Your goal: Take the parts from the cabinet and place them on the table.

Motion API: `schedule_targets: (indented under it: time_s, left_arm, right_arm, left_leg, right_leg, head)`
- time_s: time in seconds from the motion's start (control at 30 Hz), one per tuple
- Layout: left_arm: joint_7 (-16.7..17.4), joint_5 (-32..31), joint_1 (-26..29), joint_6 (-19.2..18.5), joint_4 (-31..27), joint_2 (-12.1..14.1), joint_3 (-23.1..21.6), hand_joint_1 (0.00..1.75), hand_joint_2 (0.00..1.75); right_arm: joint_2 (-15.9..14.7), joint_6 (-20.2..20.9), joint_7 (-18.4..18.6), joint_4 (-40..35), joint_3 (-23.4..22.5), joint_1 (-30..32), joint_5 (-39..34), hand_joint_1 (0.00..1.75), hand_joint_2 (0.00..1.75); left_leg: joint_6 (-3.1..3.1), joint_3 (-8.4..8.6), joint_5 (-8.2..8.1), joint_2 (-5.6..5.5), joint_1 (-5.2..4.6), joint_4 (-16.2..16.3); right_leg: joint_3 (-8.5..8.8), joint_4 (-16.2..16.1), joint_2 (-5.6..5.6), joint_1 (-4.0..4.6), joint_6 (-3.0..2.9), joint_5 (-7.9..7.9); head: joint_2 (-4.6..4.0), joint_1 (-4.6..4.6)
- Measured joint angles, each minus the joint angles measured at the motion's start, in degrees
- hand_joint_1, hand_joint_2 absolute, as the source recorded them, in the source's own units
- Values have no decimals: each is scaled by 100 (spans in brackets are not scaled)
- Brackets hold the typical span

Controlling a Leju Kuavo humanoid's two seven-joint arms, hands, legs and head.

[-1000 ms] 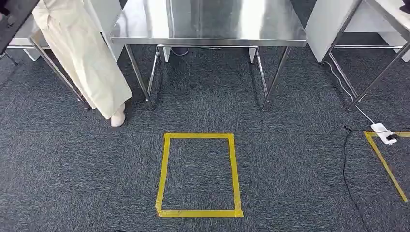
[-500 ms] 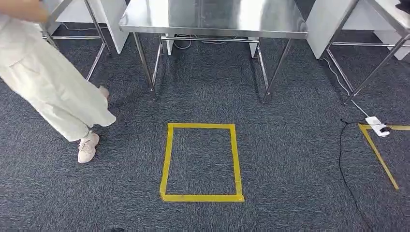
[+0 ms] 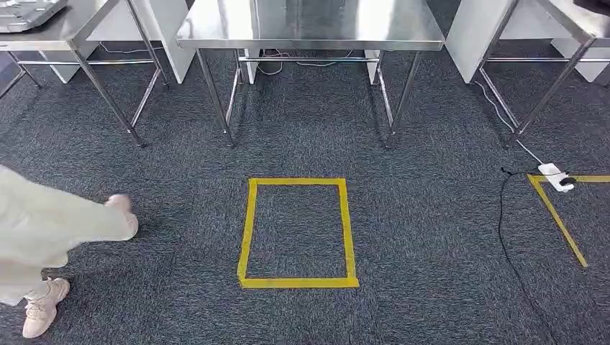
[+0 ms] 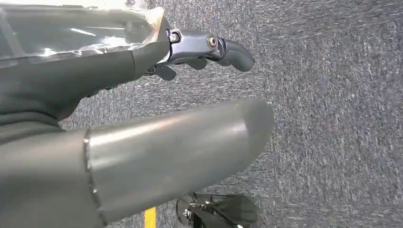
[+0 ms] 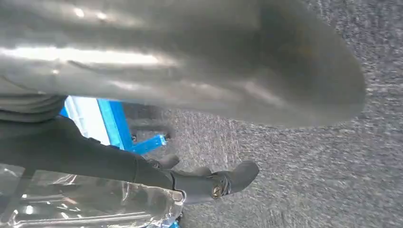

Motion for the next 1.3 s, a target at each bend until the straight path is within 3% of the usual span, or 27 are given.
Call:
schedule_targets:
  time_s: [0.03,0.07,0.13,0.2,0.33,0.5,1.3]
  left_arm:
    - [-13,0,-5,0,0,2,0,0,0]
    - [-24,0,-23,0,0,2,0,0,0]
    - [-44,-2,-22,7,0,2,0,0,0]
    - [-50,-9,-10,7,2,-7,0,0,0]
    - [-52,-37,-7,11,0,2,2,0,0]
    - [-52,-44,-6,9,2,0,2,0,0]
    - [-50,-50,-5,15,2,0,15,0,0]
  right_arm:
    - [0,0,-17,0,0,-9,-4,0,0]
    - [0,0,-26,0,2,-16,-11,0,0]
    - [2,0,-42,0,9,-31,-17,0,0]
    - [-11,2,-39,0,35,-24,-9,0,0]
    - [-7,11,-37,0,57,-13,18,0,0]
    - [-9,11,-39,0,92,-10,22,0,0]
    - [-11,39,-33,0,127,-11,39,0,0]
  left_leg:
    - [31,337,94,-1,0,-483]
    - [63,553,16,-1,-24,-802]
    - [94,498,14,-2,-44,-854]
    - [114,481,42,2,-59,-885]
    - [176,450,68,1,-127,-881]
    - [223,408,99,0,-163,-876]
    - [230,399,96,0,-136,-864]
  right_leg:
    - [-2,39,0,0,6,1]
    - [-91,82,-2,40,21,1]
    - [-74,101,-10,57,74,30]
    - [-154,113,-6,114,77,25]
    - [-178,105,-7,81,157,70]
    - [-218,104,-5,53,205,102]
    - [-220,84,-7,39,219,119]
  head:
    - [0,0]
    - [0,-7]
    - [0,0]
    - [0,18]
    - [0,15]
    - [0,13]
    - [0,13]
